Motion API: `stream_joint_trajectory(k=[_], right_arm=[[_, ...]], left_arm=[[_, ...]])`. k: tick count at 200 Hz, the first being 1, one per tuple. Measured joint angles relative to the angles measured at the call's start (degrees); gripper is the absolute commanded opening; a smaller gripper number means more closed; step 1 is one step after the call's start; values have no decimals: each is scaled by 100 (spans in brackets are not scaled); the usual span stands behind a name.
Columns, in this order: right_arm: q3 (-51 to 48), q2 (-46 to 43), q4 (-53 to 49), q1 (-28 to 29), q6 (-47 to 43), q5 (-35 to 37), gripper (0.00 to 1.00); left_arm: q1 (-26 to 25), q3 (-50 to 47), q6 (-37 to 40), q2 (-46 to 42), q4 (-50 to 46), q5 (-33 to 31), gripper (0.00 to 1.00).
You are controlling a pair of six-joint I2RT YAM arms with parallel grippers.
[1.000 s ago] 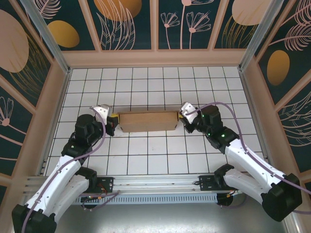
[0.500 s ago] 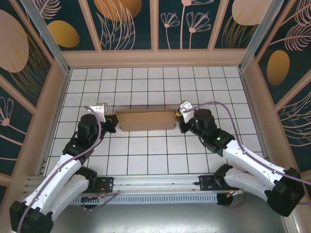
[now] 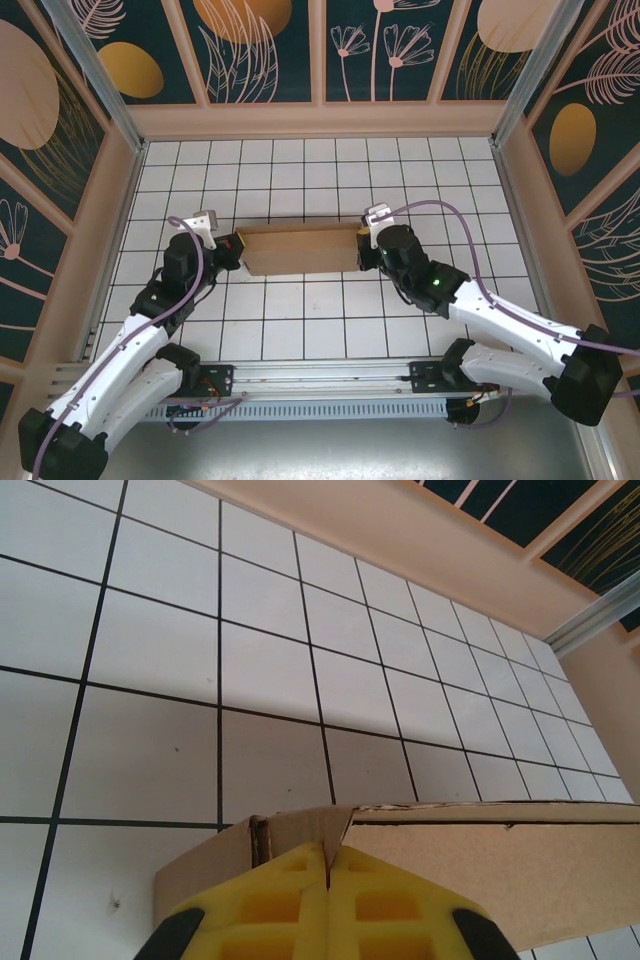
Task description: Fold the paper box
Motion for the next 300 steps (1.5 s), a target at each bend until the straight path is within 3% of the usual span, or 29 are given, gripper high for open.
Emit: stream_joint_trajectory(k=[148, 300], right_arm=[[898, 815, -881, -9, 1628, 190, 0], [575, 632, -581, -9, 999, 315, 0]], left_arm=[[2, 278, -63, 188, -398, -70, 0], [-52, 308, 7, 155, -509, -116, 0]])
